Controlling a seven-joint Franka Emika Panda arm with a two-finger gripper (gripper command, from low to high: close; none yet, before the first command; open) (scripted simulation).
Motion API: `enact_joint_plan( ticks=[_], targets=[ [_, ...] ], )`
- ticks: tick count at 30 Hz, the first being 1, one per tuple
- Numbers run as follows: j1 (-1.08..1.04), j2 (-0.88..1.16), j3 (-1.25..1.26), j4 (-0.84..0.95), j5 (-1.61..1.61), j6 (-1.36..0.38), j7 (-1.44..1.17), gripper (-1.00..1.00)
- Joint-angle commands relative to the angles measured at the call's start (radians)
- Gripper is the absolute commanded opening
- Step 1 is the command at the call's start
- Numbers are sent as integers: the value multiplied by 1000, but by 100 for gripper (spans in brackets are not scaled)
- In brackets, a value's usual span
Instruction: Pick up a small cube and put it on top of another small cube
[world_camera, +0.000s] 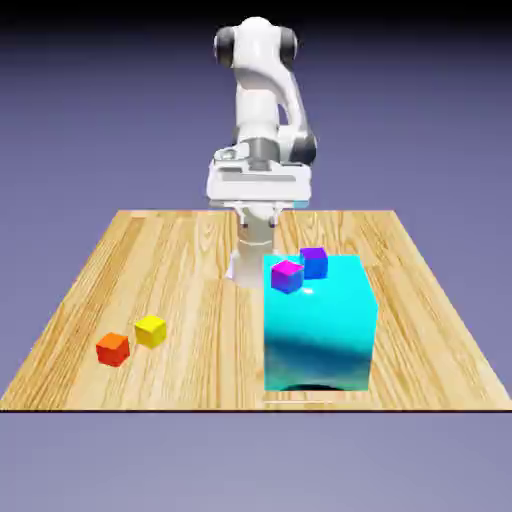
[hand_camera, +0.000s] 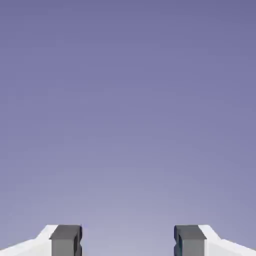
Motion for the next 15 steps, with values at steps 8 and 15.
enact_joint_plan(
  ticks=[8,15],
  targets=[
    [-132,290,-101,120,149,-65,-222,0],
    [-248,544,-189,224,279,-121,-416,0]
  ],
)
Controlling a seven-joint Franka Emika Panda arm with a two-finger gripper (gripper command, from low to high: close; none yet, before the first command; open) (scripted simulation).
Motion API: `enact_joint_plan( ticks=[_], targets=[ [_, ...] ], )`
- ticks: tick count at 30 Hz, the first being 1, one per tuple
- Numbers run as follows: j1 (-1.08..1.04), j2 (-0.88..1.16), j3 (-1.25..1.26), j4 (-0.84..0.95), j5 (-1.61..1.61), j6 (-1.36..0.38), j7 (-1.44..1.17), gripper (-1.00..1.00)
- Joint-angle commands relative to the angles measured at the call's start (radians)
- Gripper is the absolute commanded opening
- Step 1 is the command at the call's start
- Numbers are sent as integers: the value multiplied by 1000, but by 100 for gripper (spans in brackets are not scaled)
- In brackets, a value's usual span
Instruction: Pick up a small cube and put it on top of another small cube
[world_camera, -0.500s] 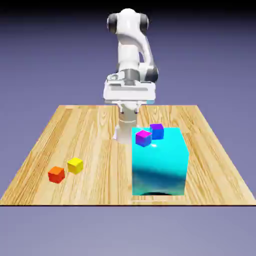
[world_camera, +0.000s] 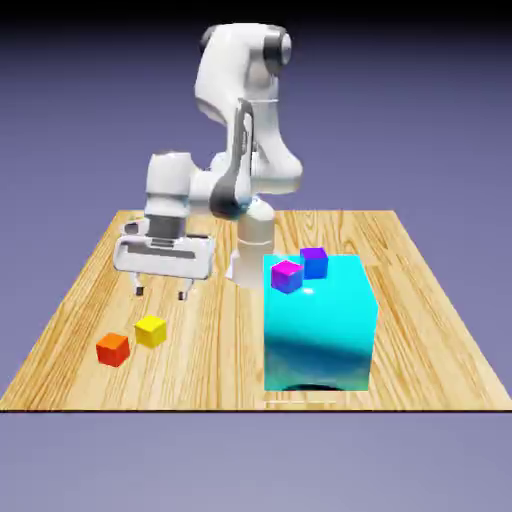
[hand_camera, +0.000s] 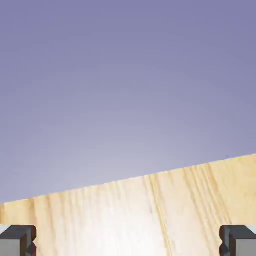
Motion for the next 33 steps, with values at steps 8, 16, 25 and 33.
enact_joint_plan(
  ticks=[8,16,25,33],
  targets=[
    [-128,278,-96,114,142,-62,-212,0],
    [-277,480,86,196,287,70,-337,-100],
    [-84,228,-48,140,134,-145,-188,-100],
    [57,-62,119,103,41,-385,87,-100]
  ],
)
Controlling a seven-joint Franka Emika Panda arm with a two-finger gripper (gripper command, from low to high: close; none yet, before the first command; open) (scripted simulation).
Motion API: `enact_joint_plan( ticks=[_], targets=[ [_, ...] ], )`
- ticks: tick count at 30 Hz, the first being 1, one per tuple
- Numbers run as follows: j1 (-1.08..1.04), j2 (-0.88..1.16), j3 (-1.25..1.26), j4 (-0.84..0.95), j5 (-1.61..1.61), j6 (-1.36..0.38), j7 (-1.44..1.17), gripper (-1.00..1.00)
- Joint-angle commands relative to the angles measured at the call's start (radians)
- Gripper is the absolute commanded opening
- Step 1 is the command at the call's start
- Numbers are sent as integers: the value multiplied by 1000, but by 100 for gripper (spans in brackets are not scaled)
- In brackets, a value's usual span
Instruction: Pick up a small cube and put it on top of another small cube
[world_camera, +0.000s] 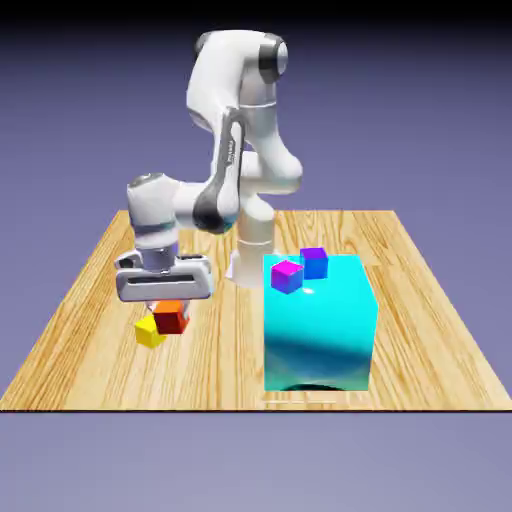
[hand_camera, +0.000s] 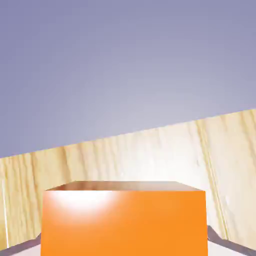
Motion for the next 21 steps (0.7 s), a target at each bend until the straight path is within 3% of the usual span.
enact_joint_plan(
  ticks=[1,17,21],
  targets=[
    [7,-36,22,-5,-13,-30,36,-100],
    [295,-614,342,-96,-211,-483,601,-100],
    [275,-598,328,-154,-220,-397,630,-100]
  ],
)
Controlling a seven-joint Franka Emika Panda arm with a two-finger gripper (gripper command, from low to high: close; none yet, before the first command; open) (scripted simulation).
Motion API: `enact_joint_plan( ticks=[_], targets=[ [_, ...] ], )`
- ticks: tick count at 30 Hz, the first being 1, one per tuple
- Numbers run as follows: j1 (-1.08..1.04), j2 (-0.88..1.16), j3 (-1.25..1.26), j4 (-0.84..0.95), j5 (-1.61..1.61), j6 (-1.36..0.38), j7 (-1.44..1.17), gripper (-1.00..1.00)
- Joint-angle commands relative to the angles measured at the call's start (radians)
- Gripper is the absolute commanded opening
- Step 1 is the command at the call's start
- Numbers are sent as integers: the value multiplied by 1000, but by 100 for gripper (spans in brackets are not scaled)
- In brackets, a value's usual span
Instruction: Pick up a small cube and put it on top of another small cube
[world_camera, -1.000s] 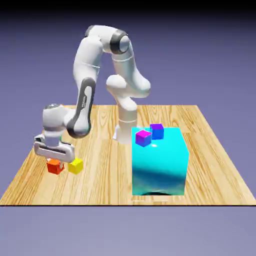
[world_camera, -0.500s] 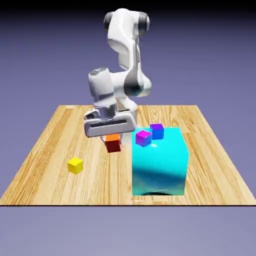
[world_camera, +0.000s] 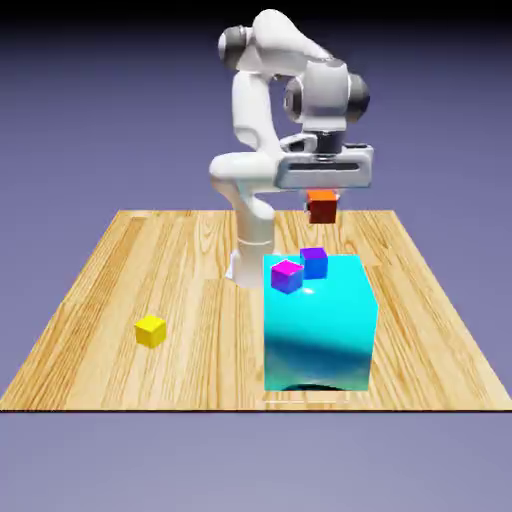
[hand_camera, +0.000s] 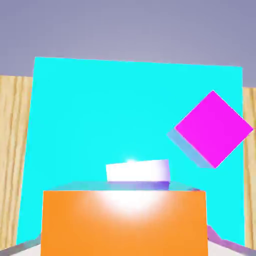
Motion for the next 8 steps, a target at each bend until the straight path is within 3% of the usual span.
enact_joint_plan(
  ticks=[1,4,5,8],
  targets=[
    [0,20,5,-24,-2,43,3,-100],
    [-2,77,20,-93,2,169,6,-100],
    [-2,77,20,-93,2,169,6,100],
    [-1,37,10,-45,-1,82,4,100]
  ],
)
